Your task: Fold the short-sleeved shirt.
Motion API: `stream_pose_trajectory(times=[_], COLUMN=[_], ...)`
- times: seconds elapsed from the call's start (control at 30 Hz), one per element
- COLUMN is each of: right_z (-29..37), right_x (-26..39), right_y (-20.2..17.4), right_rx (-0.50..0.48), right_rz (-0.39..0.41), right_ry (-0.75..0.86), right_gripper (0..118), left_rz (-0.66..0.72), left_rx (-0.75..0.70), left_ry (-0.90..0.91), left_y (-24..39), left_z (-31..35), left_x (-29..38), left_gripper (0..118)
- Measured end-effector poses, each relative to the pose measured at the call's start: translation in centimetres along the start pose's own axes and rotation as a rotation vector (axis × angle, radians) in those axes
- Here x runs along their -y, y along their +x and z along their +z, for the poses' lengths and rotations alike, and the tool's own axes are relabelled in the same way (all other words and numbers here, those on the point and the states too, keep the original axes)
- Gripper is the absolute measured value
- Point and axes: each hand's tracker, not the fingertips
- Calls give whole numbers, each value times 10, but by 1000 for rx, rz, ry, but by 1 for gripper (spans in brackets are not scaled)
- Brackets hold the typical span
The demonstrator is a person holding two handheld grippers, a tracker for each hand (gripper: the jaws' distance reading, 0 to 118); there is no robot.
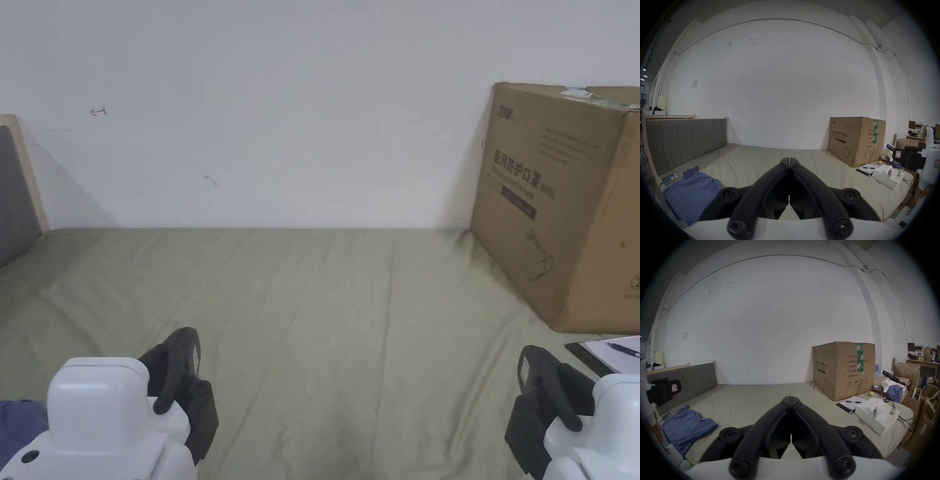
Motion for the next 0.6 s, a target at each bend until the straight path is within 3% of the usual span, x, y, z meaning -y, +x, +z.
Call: stream_pose_trajectory(times=[0.23, 0.43, 0.6], right_z=[-8, -19, -22], right_x=[-6, -11, -7], right_y=[-16, -66, -129], right_rx=[-59, -245, -475], right_rz=[-29, -51, -77], right_ry=[-9, -14, -47], right_gripper=[0, 0, 0], left_rz=[-7, -9, -20], left_rx=[-80, -257, -411], left_ry=[0, 7, 0], left_y=[-18, -69, -112], left_z=[6, 35, 70], left_x=[-8, -20, -28], left_gripper=[0, 0, 0])
